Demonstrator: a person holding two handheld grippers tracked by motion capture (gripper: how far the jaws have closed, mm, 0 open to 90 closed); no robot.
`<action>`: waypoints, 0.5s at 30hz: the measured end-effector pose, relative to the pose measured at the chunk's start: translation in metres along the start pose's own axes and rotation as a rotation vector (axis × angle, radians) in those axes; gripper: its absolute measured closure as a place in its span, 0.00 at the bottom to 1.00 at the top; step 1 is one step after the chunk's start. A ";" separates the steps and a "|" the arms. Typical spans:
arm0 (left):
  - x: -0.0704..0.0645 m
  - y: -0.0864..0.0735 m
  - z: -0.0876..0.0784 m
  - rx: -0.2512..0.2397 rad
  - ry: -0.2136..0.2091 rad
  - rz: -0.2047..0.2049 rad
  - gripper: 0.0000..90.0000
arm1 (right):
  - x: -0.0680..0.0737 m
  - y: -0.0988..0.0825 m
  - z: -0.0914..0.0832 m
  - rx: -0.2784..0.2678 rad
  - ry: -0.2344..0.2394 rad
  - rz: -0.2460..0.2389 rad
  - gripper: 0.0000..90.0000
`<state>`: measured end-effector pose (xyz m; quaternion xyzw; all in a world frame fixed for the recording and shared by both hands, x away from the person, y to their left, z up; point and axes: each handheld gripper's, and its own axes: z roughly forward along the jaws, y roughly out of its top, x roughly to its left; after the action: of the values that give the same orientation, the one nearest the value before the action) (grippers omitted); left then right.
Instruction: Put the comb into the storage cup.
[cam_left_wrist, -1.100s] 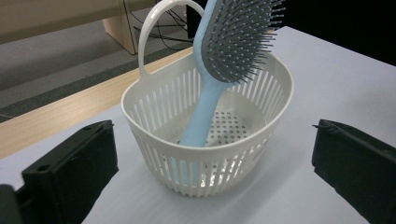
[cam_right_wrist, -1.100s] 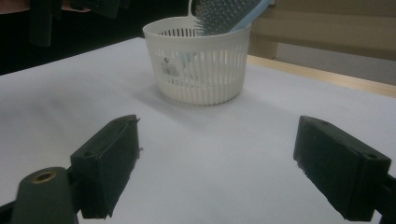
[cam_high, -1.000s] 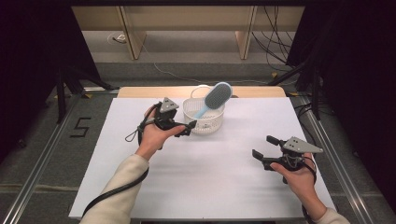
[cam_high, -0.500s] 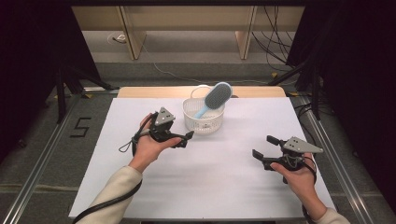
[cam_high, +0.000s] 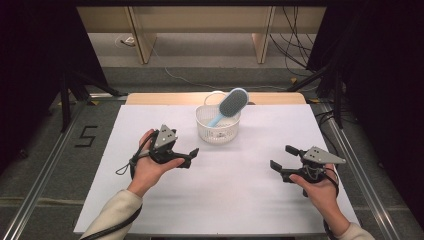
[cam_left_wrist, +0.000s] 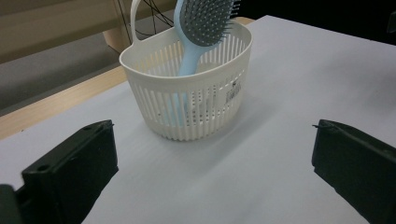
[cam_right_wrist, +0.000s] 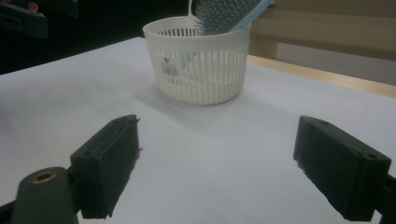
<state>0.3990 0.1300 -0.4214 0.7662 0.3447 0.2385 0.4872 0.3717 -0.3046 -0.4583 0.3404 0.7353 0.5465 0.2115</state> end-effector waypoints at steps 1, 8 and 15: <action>0.000 -0.002 -0.001 0.002 0.002 0.003 0.00 | 0.000 0.000 0.000 0.000 0.000 0.000 0.17; -0.001 -0.014 -0.011 0.002 0.021 0.010 0.00 | 0.000 0.000 0.000 -0.003 0.000 0.000 0.17; 0.001 -0.028 -0.019 0.015 0.035 0.008 0.00 | -0.001 0.000 0.000 -0.003 0.000 0.002 0.17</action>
<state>0.3781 0.1504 -0.4390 0.7668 0.3519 0.2513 0.4744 0.3718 -0.3053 -0.4582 0.3408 0.7343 0.5477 0.2116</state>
